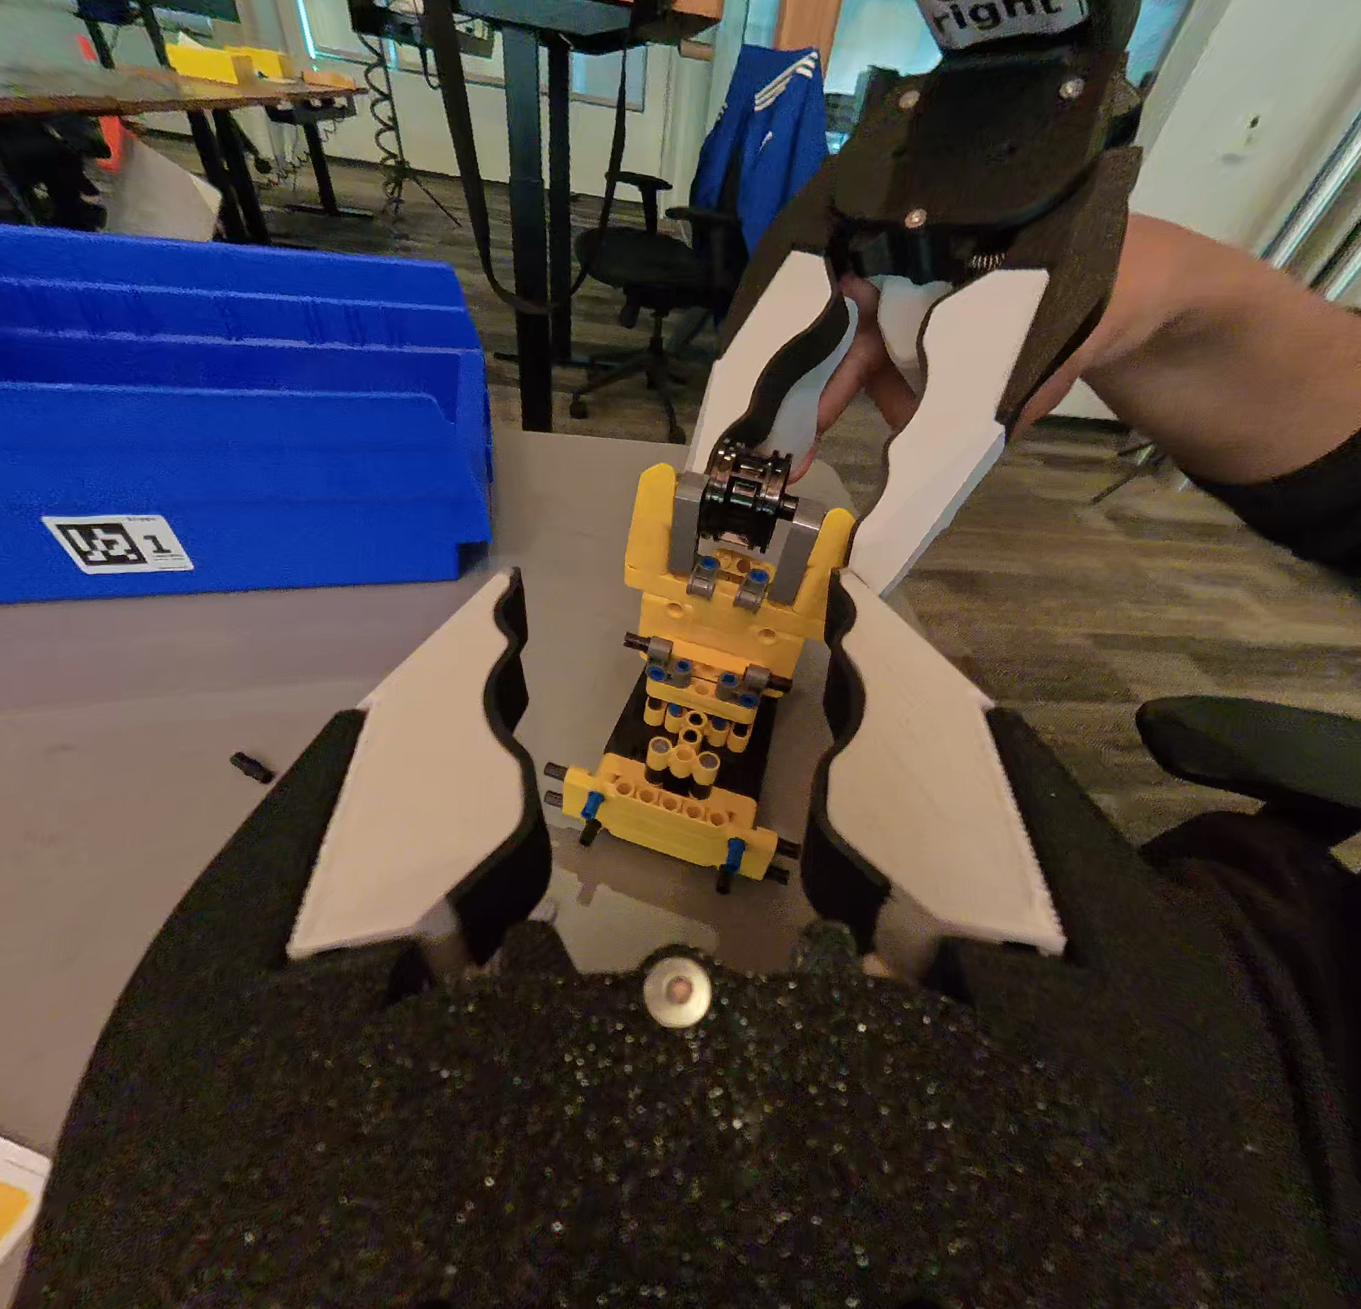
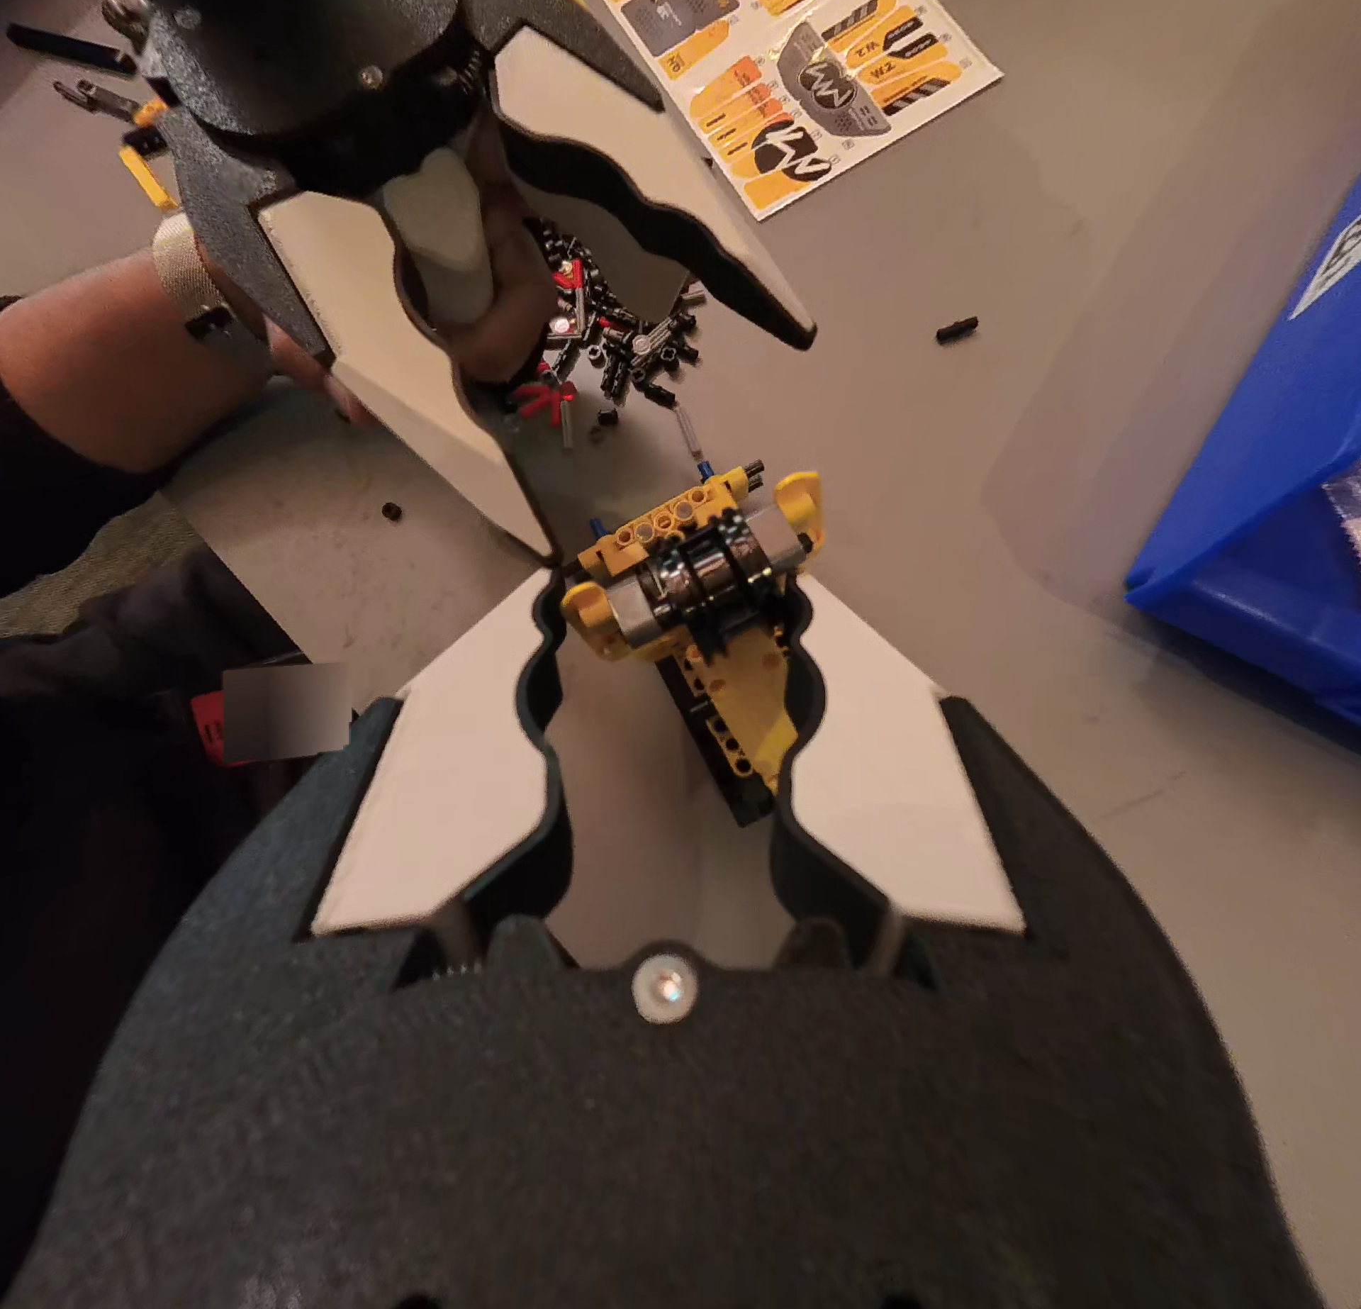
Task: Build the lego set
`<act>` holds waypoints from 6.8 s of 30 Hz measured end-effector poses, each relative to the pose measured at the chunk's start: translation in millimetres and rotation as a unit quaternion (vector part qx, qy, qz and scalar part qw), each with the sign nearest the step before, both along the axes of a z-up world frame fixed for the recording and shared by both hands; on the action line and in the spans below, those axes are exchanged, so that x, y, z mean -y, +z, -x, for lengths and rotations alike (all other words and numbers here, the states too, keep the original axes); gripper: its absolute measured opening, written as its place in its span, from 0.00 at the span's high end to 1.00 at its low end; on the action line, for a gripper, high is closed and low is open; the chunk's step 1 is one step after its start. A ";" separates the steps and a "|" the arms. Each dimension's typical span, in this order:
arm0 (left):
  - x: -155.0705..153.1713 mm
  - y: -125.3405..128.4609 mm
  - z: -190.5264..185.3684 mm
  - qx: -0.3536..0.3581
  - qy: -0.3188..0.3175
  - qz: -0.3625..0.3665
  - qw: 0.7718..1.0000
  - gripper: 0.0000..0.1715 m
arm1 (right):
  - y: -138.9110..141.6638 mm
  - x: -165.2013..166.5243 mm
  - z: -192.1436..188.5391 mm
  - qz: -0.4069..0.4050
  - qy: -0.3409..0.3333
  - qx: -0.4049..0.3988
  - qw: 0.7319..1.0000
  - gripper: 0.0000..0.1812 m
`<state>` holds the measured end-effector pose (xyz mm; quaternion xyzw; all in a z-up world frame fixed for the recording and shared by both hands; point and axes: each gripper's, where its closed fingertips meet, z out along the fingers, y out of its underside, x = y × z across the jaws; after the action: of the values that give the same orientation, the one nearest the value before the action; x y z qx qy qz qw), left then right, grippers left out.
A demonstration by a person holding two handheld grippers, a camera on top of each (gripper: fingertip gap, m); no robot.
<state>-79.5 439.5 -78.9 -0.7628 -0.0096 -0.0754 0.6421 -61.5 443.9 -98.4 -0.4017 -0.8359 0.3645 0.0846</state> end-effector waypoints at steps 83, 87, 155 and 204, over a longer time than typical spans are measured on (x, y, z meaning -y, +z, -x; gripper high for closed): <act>24.9 -24.7 -20.7 0.053 -0.105 0.087 0.989 0.77 | -14.5 18.7 -44.4 -0.114 0.122 0.120 0.979 0.68; 15.6 -0.9 -28.2 0.030 -0.092 -0.003 0.995 0.68 | -15.2 17.3 -49.3 -0.140 0.164 0.094 0.972 0.68; -4.4 -34.3 -64.2 0.085 -0.137 0.089 0.983 1.00 | -13.9 7.7 -67.5 -0.107 0.181 0.133 0.969 0.68; -6.7 -39.8 -59.5 0.057 -0.107 0.103 0.987 0.99 | -15.3 3.1 -66.7 -0.082 0.200 0.136 0.967 0.69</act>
<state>-20.0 446.2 -118.6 -0.8163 0.0274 -0.1853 0.5464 5.2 440.8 -113.7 -0.2640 -0.9297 0.2466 -0.0715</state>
